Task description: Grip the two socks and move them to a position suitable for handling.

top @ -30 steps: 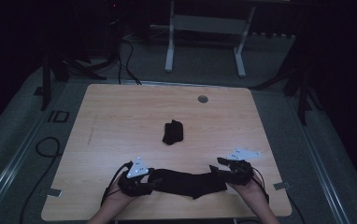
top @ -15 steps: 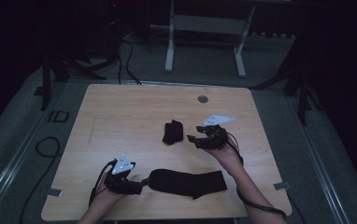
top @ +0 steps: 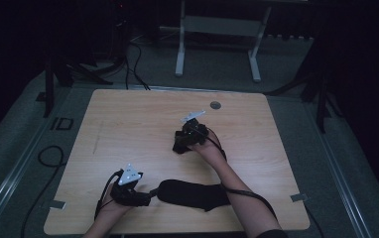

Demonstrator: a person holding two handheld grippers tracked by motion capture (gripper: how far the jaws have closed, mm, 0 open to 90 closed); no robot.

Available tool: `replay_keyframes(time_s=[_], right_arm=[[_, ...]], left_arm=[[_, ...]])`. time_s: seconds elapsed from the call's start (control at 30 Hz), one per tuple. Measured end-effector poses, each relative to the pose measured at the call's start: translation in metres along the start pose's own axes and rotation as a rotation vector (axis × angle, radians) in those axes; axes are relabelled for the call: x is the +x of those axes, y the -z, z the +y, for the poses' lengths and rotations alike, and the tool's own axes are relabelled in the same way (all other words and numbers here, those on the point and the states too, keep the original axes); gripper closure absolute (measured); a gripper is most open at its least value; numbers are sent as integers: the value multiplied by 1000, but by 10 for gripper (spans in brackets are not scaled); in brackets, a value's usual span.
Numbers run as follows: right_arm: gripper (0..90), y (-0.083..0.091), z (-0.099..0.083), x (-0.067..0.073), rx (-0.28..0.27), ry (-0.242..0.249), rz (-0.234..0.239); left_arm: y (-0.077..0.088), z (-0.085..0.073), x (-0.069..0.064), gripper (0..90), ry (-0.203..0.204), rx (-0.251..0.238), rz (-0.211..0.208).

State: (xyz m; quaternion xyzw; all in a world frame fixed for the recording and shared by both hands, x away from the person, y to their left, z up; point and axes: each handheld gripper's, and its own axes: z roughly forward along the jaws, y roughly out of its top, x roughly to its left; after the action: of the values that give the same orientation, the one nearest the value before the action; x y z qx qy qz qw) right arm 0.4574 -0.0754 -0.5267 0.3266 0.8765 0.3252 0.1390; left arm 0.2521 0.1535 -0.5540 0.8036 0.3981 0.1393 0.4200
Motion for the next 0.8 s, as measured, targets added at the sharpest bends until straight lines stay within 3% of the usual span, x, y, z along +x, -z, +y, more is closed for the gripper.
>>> replay_keyframes(time_s=[0.1, 0.17, 0.33, 0.43, 0.53, 0.67, 0.7, 0.8], right_arm=[[445, -16, -9, 1, 99, 25, -10], [495, -16, -16, 4, 70, 45, -40], [750, -13, -17, 3, 60, 40, -84], [796, -6, -18, 4, 47, 31, -90], [803, 12, -22, 3, -3, -28, -47], [804, 36, -27, 5, -53, -23, -42], [803, 55, -34, 7, -91, -31, -30], [804, 76, -47, 16, -108, -8, -35]], left_arm=[[0, 0, 0, 165, -1, 0, -3], [0, 0, 0, 165, 0, 0, -3], [0, 2, -1, 166, 8, -9, -1], [1, 2, -1, 166, 5, -13, 2], [1, 2, 0, 166, 12, -13, 6], [2, 2, 1, 167, 17, -14, 11], [2, 2, 0, 168, 18, -15, 8], [2, 3, -3, 182, 13, -12, -2]])
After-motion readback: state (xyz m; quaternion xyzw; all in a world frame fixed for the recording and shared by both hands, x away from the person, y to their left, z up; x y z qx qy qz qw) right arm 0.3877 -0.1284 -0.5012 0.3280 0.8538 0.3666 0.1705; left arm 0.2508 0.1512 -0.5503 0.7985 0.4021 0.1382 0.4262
